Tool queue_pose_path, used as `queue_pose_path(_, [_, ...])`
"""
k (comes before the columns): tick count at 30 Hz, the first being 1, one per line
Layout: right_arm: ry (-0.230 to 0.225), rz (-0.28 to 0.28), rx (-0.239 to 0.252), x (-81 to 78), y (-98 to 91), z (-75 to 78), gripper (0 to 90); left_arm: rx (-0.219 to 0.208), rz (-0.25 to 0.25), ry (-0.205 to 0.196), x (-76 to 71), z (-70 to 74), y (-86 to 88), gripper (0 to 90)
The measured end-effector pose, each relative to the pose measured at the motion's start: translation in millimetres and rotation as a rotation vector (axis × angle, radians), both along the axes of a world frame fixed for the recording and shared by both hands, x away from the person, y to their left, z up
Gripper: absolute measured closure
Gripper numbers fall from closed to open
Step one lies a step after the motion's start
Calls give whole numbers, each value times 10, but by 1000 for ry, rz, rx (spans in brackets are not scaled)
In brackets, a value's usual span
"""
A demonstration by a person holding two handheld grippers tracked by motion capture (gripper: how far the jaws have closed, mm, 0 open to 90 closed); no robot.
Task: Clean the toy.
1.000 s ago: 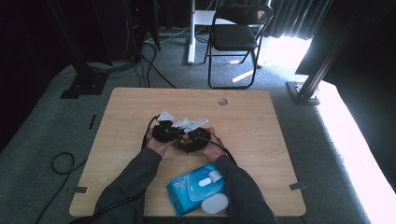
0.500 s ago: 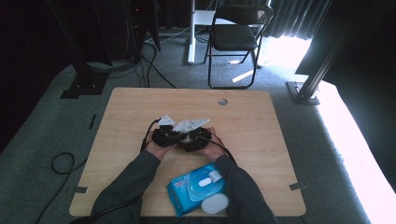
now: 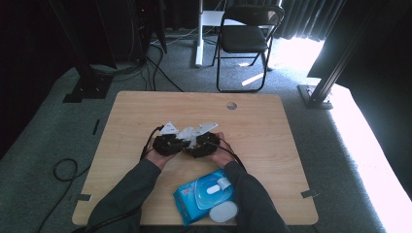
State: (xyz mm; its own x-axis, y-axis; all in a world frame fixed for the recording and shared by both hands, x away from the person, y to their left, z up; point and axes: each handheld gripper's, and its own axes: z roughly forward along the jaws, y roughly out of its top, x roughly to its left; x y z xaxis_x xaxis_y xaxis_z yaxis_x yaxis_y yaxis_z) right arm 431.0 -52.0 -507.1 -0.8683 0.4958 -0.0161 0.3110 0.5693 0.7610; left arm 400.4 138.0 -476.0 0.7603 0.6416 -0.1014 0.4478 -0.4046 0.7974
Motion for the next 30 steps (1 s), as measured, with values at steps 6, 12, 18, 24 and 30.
queue_pose_path(6, [-7,2,-8,-6,4,1,342,4,52,4,65,-1,126,833])
queue_pose_path(12, [-10,7,-16,-11,15,0,342,3,104,8,135,-6,160,833])
queue_pose_path(18, [-13,23,-15,-20,18,3,342,-8,142,10,208,-7,123,827])
queue_pose_path(24, [-15,28,-20,-27,23,-1,342,-6,151,14,258,-10,49,828])
queue_pose_path(30, [-15,34,-21,-29,26,-5,342,-1,143,11,254,1,10,827])
